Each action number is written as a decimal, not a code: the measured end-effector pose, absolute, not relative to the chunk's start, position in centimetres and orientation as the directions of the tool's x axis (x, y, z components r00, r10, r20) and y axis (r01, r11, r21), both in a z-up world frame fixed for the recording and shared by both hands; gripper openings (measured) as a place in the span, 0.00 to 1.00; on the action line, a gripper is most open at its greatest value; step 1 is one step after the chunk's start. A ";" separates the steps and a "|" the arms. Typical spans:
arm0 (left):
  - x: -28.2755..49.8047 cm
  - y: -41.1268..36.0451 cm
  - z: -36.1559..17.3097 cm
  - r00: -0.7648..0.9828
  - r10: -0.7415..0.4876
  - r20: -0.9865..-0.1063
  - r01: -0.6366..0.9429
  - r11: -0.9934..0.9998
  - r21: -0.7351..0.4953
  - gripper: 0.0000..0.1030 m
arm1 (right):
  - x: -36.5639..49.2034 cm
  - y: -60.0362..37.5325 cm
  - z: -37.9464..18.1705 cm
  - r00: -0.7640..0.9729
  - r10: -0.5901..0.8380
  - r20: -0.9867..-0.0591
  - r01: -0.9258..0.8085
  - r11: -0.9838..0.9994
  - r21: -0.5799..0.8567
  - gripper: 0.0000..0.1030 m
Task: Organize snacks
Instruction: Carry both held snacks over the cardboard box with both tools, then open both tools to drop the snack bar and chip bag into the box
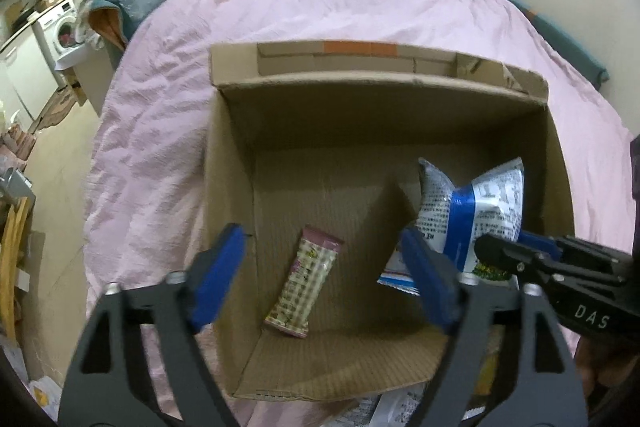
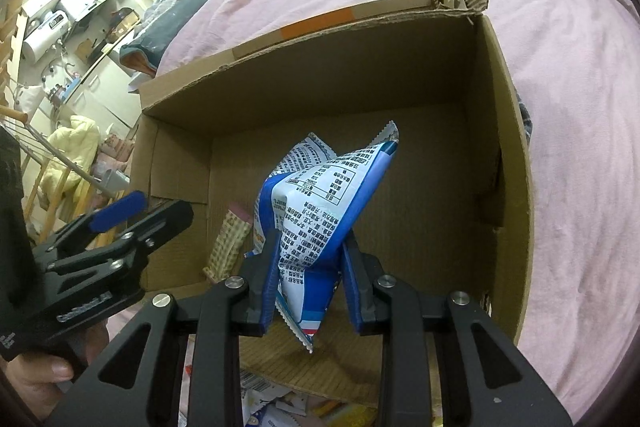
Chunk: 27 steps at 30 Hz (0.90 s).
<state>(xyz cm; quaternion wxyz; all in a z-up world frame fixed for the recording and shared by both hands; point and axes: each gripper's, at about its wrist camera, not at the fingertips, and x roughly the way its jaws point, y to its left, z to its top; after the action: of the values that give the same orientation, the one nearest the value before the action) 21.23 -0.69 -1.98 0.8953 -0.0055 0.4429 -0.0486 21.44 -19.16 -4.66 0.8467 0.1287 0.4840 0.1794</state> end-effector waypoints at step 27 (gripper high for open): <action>19.7 0.2 -0.5 0.643 -0.076 -0.762 0.063 0.997 -0.047 0.82 | 20.2 -20.8 -1.2 0.593 0.381 -0.709 -0.168 0.920 0.353 0.72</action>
<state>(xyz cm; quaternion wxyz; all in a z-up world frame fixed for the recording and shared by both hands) 19.66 0.15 -0.50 0.9063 -0.0080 0.4208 -0.0382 20.15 -20.76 -1.16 0.8837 0.1257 0.4234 0.1552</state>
